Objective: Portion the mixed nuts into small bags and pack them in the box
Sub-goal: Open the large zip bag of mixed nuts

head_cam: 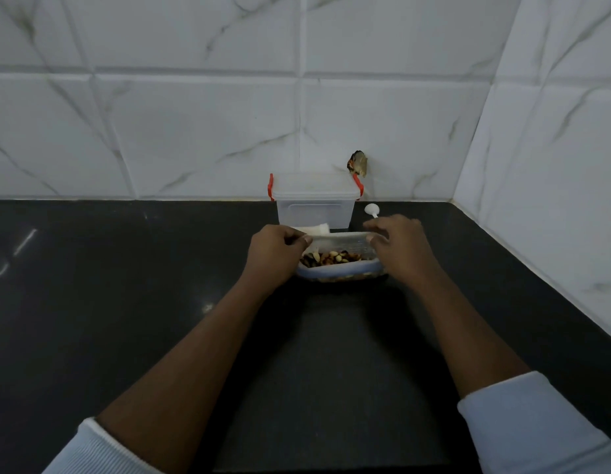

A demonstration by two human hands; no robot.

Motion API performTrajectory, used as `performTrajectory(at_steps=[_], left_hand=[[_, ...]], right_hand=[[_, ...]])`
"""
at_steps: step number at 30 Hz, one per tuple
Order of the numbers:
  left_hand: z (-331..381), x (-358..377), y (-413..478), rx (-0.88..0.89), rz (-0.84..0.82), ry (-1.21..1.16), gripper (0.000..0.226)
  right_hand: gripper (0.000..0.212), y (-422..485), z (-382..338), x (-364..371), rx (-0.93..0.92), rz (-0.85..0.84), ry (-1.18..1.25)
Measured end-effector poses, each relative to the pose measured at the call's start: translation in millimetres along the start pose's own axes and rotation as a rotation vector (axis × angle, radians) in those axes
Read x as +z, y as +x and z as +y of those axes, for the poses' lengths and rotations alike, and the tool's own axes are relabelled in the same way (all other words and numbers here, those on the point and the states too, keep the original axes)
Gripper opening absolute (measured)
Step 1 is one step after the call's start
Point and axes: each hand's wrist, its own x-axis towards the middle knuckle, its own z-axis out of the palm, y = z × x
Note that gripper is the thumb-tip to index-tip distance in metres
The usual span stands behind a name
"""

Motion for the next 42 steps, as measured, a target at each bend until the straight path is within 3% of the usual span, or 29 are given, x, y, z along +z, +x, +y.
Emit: performTrajectory(at_steps=[3,6,8,10,13,16,17,19,22,23,25,28,30,36,40,42], left_hand=[[-1.5,0.2,0.5,-0.001,0.042,-0.041,0.019],[-3.5,0.9,0.9,-0.021,0.087,-0.092,0.016],[-4.8,1.7,1.2,-0.035,0.128,-0.082,0.015],[-6.0,2.0,1.5,-0.067,0.158,-0.103,0.014],[-5.2,0.9,1.3,-0.148,0.163,-0.19,0.012],[-3.1,0.4,0.8,-0.215,0.099,-0.305,0.012],[-2.1,0.2,0.3,-0.227,0.077,-0.335,0.014],[0.2,-0.5,-1.2,-0.229,0.035,-0.351,0.018],[2.3,-1.1,-2.6,-0.24,-0.007,-0.358,0.025],[3.4,-1.1,-2.7,-0.254,-0.013,-0.375,0.026],[4.4,0.0,-1.4,-0.28,-0.02,-0.406,0.028],[5.8,2.4,-0.3,-0.283,0.007,-0.455,0.027],[7.2,3.3,-0.1,-0.28,0.029,-0.496,0.027],[6.7,-2.7,0.1,-0.38,-0.009,-0.523,0.026],[9.7,-0.7,-1.4,-0.356,-0.075,-0.379,0.001],[7.8,4.1,-1.1,-0.332,-0.046,-0.304,0.008]], right_hand=[[0.026,-5.6,-10.9,-7.8,-0.178,-0.03,-0.089],[0.026,-10.7,-23.8,-9.2,-0.309,-0.339,-0.016],[0.021,-12.1,-29.0,-4.6,-0.366,-0.469,-0.096],[0.011,-11.7,-30.8,-1.7,-0.402,-0.443,-0.095],[0.035,-11.8,-35.2,-0.7,-0.445,-0.417,-0.089],[0.02,-12.6,-36.7,-2.7,-0.474,-0.471,-0.118],[0.012,-12.2,-35.2,-4.3,-0.456,-0.495,-0.091],[0.024,-11.3,-30.8,-8.4,-0.376,-0.403,0.035],[0.026,-4.9,-16.0,-16.0,-0.208,0.001,-0.013],[0.022,-2.6,-8.8,-18.9,-0.12,0.064,-0.081],[0.018,0.0,2.8,-24.4,0.07,-0.018,-0.148],[0.016,-0.8,5.5,-28.3,0.228,-0.213,0.084],[0.008,-1.2,3.0,-27.4,0.251,-0.19,0.247],[0.013,0.1,5.6,-23.0,0.268,-0.19,0.234],[0.018,0.7,-2.8,-14.0,0.204,-0.241,0.229],[0.016,1.8,-6.7,-9.9,0.264,-0.18,0.298]])
